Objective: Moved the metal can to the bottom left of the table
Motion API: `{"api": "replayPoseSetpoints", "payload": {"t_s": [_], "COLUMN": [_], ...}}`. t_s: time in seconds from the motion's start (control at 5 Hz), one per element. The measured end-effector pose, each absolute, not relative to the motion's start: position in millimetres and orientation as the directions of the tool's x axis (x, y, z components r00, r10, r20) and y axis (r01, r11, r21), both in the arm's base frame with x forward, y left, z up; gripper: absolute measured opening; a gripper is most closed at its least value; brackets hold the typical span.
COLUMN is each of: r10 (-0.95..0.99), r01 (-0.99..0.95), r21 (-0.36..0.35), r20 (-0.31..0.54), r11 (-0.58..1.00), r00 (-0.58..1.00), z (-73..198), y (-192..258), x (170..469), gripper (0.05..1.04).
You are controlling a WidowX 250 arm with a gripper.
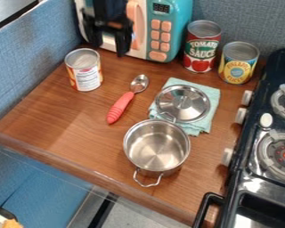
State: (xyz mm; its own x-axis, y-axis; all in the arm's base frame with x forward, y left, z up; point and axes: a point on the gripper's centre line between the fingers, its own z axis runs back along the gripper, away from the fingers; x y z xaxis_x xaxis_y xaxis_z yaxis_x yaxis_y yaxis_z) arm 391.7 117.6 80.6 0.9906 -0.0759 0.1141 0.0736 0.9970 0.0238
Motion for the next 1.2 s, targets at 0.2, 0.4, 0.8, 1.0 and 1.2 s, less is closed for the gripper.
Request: {"api": "replayPoseSetpoints", "payload": {"t_s": [0.2,0.4,0.8,1.0,1.2], "r10": [-0.098,-0.095,-0.071,-0.056,-0.038], "r01": [0.095,0.088,0.07,0.058,0.043], "r21": [0.032,0.06,0.08,0.084,0.058], "r20": [0.125,0.121,0.016,-0.022,-0.088], "r11": [0.995,0.994,0.994,0.995,0.997], "r00": [0.987,0.988,0.997,0.998,0.995], "z": [75.9,75.8,29.3,8.8,-12.8], "y": [135.5,150.8,163.8,166.9,167.6], "x": [414.4,427.7,430.5,426.2,405.1], "gripper": [1.0,1.0,1.0,1.0,1.001]}}
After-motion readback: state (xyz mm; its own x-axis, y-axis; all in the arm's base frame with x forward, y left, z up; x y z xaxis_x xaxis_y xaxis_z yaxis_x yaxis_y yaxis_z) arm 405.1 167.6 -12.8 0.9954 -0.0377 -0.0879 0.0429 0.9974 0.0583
